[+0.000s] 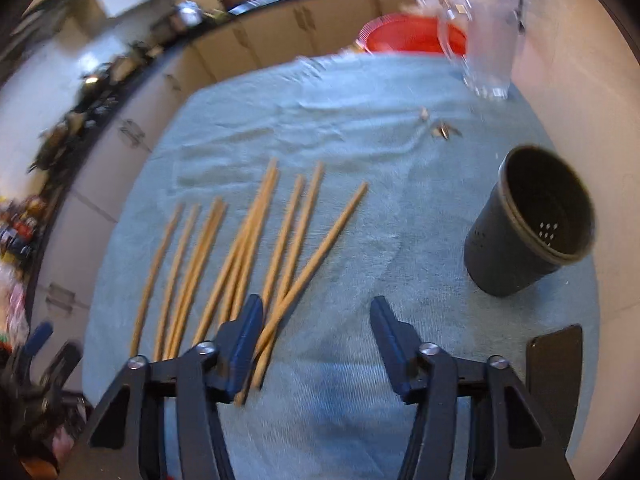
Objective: Organize utensils
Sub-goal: 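Lower the left tool toward one chopstick while the right tool approaches another, then close the left tool on one chopstick while the right tool grasps another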
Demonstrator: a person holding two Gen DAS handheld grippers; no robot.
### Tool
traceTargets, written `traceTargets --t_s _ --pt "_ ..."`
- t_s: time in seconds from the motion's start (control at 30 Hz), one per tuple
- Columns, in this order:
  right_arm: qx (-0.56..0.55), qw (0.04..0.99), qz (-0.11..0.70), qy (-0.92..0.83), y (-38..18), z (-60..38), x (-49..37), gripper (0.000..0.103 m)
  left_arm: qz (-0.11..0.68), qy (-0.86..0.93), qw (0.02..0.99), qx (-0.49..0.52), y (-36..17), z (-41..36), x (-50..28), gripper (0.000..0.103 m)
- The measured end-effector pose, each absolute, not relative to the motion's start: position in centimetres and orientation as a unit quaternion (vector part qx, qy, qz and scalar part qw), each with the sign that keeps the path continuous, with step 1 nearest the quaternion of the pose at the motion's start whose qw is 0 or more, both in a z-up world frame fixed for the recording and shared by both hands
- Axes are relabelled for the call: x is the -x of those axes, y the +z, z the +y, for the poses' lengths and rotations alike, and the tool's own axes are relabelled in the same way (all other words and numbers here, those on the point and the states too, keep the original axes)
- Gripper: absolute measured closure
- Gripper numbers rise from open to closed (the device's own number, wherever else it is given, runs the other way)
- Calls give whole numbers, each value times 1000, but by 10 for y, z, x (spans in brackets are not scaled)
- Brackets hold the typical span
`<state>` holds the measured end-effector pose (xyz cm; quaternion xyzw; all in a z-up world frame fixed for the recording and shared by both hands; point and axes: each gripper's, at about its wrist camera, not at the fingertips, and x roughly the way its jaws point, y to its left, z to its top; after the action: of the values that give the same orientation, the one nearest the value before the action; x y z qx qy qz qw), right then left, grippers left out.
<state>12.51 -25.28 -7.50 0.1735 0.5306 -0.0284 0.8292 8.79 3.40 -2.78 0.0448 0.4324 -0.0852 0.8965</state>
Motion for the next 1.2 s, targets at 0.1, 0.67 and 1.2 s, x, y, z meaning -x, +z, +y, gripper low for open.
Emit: traceTargets --t_s 0.1,0.67,1.2 --pt "-188 814 547 -52 -88 -259 -151 60 436 -93 894 -48 -30 43 -96 6" --pt "-190 762 607 -124 -137 -264 -228 93 490 -150 858 -31 -50 89 -142 58" --pt "-198 832 508 -100 -53 -250 -172 96 569 -220 791 -45 -98 25 -232 58"
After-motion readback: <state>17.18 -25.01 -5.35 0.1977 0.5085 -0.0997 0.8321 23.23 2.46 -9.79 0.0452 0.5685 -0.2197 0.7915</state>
